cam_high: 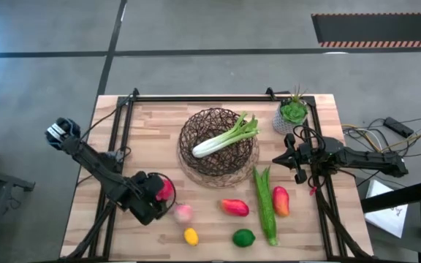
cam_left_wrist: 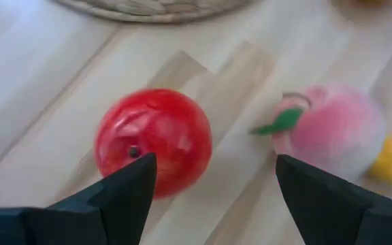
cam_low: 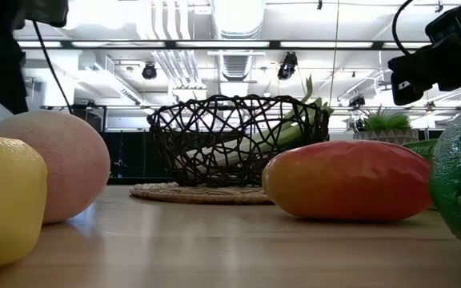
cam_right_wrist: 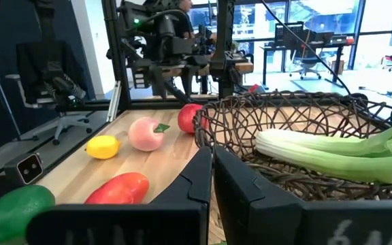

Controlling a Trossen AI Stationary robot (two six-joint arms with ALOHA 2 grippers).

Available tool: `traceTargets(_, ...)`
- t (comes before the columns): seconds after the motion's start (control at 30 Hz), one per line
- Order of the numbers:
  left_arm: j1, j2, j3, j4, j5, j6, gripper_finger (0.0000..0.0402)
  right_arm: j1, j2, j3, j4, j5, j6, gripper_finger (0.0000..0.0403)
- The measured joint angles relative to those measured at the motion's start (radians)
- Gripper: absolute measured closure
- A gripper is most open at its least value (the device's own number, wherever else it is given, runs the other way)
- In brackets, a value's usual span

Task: Build produce basket
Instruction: Put the pink peach into the black mesh basket

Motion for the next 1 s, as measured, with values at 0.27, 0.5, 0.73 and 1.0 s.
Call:
traceTargets(0.27,0.001,0.095,0.137,0.005,0.017,0.316,0.0116,0.0,0.0,0.0,0.0,0.0,0.0,0.0394)
traceTargets(0.5,0.001,0.208,0.216,0.03,0.053,0.461,0.0116,0.0,0.0,0.0,0.0,0.0,0.0,0.0394)
traceTargets(0.73,0.057,0.236,0.208,0.049,0.11,0.229,0.0116,0.0,0.0,0.0,0.0,0.0,0.0,0.0394)
traceTargets(1.0,0.078,0.234,0.208,0.097,0.13,0.14,0.0105,0.0,0.0,0.0,0.0,0.0,0.0,0.0394)
